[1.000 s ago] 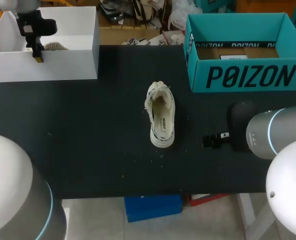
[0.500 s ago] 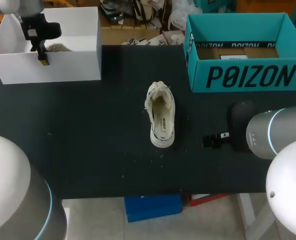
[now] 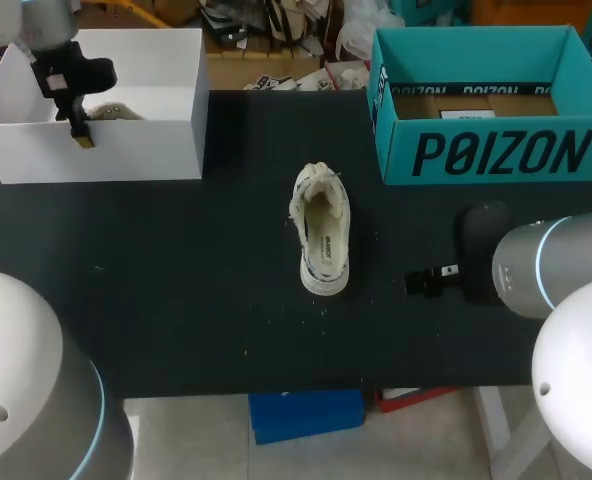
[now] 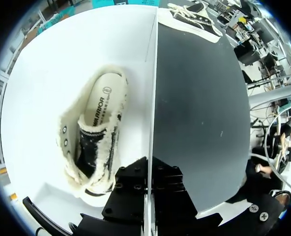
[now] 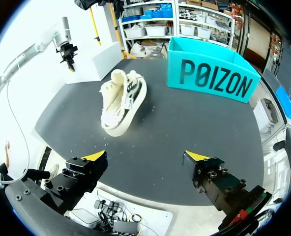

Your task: Take the shoe out of the shoebox, open the shoe tongue, remove and reinsert the insole, then place the shoe into the shoebox

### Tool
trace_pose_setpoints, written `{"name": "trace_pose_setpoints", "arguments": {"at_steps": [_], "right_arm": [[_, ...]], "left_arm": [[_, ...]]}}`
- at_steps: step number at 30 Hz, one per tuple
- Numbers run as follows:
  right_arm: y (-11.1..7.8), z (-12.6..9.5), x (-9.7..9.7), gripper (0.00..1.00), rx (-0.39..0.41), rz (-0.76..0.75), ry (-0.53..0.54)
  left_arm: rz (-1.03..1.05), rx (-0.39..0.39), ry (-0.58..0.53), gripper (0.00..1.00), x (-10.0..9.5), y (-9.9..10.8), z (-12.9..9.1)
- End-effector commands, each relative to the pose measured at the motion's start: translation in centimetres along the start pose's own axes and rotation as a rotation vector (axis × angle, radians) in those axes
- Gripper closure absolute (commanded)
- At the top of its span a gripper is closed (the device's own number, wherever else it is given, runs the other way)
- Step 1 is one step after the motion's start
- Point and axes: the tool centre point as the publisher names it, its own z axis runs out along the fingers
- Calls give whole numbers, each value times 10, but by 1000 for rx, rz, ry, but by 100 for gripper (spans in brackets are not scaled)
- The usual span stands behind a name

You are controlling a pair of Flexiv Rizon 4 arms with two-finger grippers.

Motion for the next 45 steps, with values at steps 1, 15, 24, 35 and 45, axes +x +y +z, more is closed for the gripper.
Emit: {"name": "trace_pose_setpoints", "arguments": {"at_steps": [1,15,24,35,45], "right_arm": [[-1,1,1,0,-4,1,-1],[-1,1,1,0,-4,1,-1],[-1,1,1,0,-4,1,-1],[-1,1,1,0,-4,1,-1],[-1,1,1,0,-4,1,-1]], "left_arm": [[-16,21,-94,100,23,7,2],[-89,58,-131,100,39,25,6],[-94,67,-132,100,39,29,10],[-22,63,-162,0,54,8,-12],[-10,-7,-261,0,86,-26,-57]]}}
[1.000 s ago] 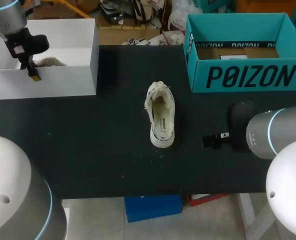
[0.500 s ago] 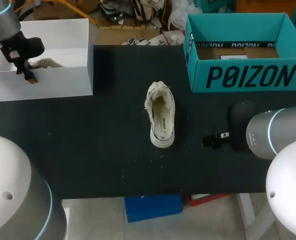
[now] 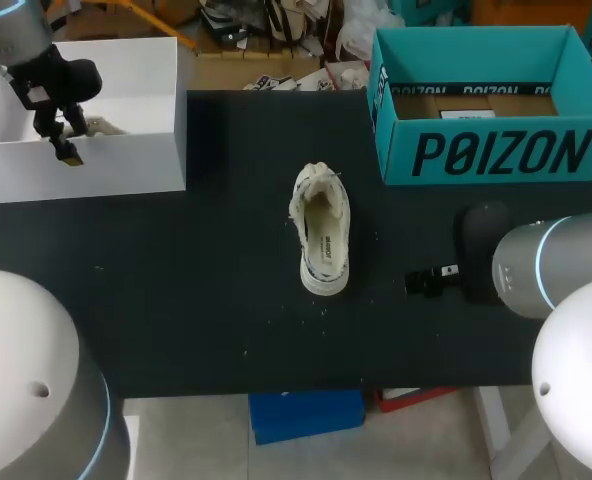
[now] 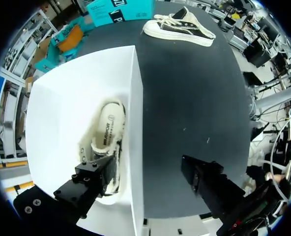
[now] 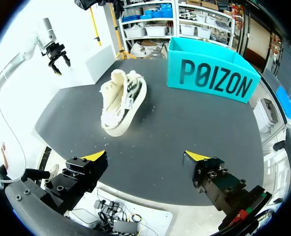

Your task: Take the shoe out of the shoebox, open the shoe tongue, remove and reinsert the insole, then place the shoe into the shoebox

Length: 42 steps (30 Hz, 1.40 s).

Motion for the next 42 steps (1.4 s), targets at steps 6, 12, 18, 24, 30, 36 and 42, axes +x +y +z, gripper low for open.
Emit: {"name": "trace_pose_setpoints", "arguments": {"at_steps": [6,12,18,24,30,36,42], "right_arm": [[-1,1,1,0,-4,1,-2],[-1,1,1,0,-4,1,-2],[-1,1,1,0,-4,1,-2],[-1,1,1,0,-4,1,-2],[-1,1,1,0,-4,1,-2],[-1,1,1,0,-4,1,-2],[-1,1,1,0,-4,1,-2]], "left_arm": [[-24,-64,-122,0,32,-42,-42],[-2,-66,-155,0,50,-91,-40],[-2,-66,-155,0,50,-91,-40],[-2,-66,-155,0,50,-91,-40],[-934,-305,176,0,20,-141,-6],[-1249,-340,193,0,28,-161,8],[-1249,-340,193,0,28,-161,8]]}}
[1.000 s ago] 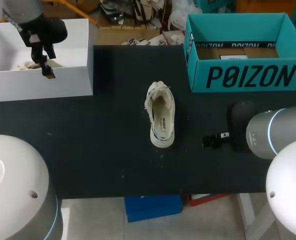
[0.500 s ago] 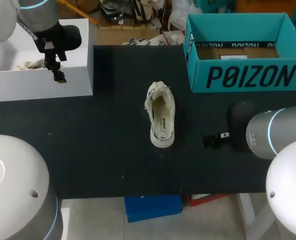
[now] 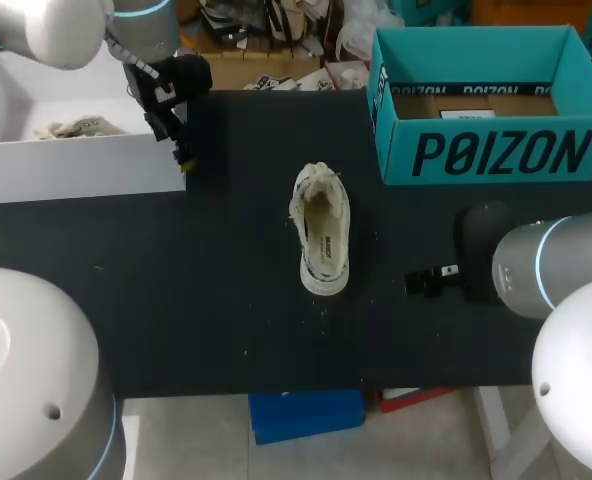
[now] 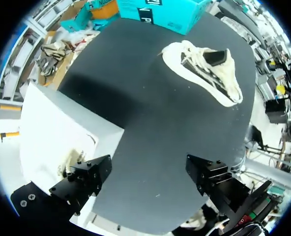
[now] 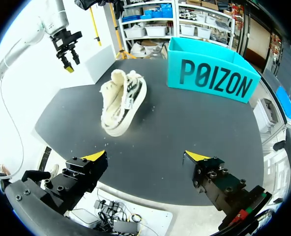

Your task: Take the shoe out of the shoebox, open the shoe tongue, remove and reinsert the insole, then place the shoe into the shoebox

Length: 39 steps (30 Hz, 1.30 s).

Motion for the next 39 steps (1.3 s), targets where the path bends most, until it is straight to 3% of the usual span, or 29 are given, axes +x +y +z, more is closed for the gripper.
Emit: {"name": "trace_pose_setpoints", "arguments": {"at_steps": [1,5,6,8,12,18,23,28,33,39], "right_arm": [[-1,1,1,0,-4,1,-1],[-1,1,1,0,-4,1,-1],[-1,1,1,0,-4,1,-1],[-1,1,1,0,-4,1,-1],[-1,1,1,0,-4,1,-1],[-1,1,1,0,-4,1,-1],[-1,1,1,0,-4,1,-1],[-1,1,1,0,-4,1,-1],[-1,1,1,0,-4,1,-1],[-1,1,1,0,-4,1,-1]], "left_arm": [[-757,-289,181,0,-5,-12,-1],[-757,-289,181,0,-5,-12,-1],[-823,-285,218,0,-4,-15,-5],[-1044,-278,189,0,6,-26,-13],[-1139,-159,73,0,33,-34,-25],[-993,-133,-3,0,54,-44,-16],[-667,-57,11,0,64,-31,-2],[-610,-54,34,0,60,-28,2],[-320,-21,82,0,56,-11,-2],[-376,-35,80,0,53,-14,-2]]}}
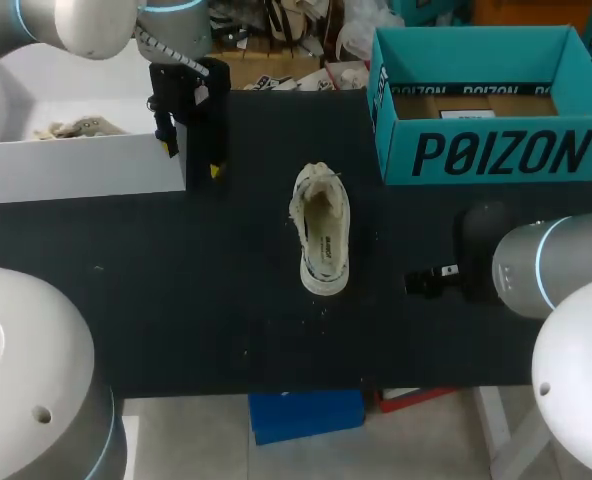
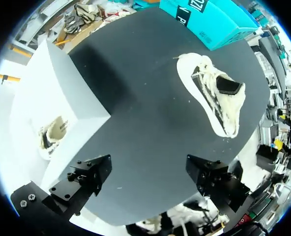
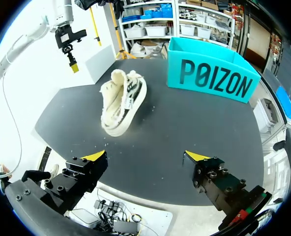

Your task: Take the shoe out of the shoebox, open the shoe tongue, remove and reinsert the insole, then place the shoe into the shoebox

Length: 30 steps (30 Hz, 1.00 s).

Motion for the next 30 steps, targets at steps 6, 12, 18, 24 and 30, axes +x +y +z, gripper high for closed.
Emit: {"name": "trace_pose_setpoints", "arguments": {"at_steps": [6,12,18,24,30], "right_arm": [[-1,1,1,0,-4,1,-1],[-1,1,1,0,-4,1,-1],[-1,1,1,0,-4,1,-1],[-1,1,1,0,-4,1,-1],[-1,1,1,0,-4,1,-1]], "left_arm": [[1,21,3,0,-1,3,2],[1107,149,32,0,42,30,10],[1250,68,-117,0,52,27,20],[1250,68,-117,0,52,27,20],[1283,75,-69,0,44,10,20]]}}
